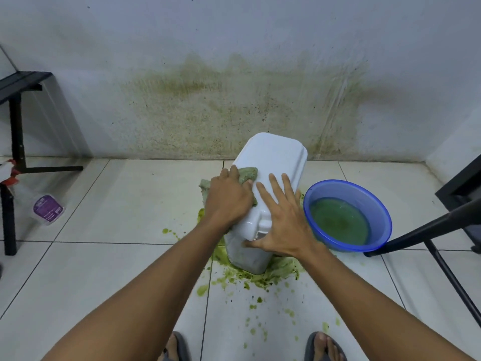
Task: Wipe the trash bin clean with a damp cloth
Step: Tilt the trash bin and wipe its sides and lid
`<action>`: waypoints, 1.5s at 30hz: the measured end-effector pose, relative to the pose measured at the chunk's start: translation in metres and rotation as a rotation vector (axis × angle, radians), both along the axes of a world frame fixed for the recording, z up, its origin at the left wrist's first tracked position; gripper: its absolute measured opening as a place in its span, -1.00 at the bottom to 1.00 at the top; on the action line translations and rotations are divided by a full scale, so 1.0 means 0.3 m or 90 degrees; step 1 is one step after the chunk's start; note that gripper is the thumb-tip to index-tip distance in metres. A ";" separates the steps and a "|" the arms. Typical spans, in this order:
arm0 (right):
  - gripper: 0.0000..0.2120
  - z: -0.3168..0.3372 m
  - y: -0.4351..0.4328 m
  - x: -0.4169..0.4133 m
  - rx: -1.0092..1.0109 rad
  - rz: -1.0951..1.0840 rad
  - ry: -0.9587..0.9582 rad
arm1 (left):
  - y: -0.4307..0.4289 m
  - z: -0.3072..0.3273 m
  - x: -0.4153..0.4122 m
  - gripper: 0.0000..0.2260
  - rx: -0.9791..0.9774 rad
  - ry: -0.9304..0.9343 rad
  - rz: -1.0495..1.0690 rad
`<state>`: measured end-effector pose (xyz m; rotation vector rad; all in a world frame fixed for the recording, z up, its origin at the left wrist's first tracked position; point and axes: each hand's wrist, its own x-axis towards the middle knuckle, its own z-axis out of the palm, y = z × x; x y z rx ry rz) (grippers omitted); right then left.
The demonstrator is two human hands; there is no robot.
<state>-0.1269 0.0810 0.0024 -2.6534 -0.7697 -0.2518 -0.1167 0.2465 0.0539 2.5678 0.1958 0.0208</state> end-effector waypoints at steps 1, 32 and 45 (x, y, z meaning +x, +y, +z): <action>0.21 0.003 -0.025 0.010 0.012 0.015 -0.002 | -0.020 -0.007 -0.019 -0.47 0.004 -0.010 -0.003; -0.10 0.282 -0.087 0.414 0.275 0.029 0.171 | 0.076 0.042 0.196 -0.69 -0.375 -0.311 0.042; -0.32 0.292 -0.093 0.645 0.313 0.065 0.251 | -0.029 -0.284 0.243 -0.38 -0.199 -0.382 0.023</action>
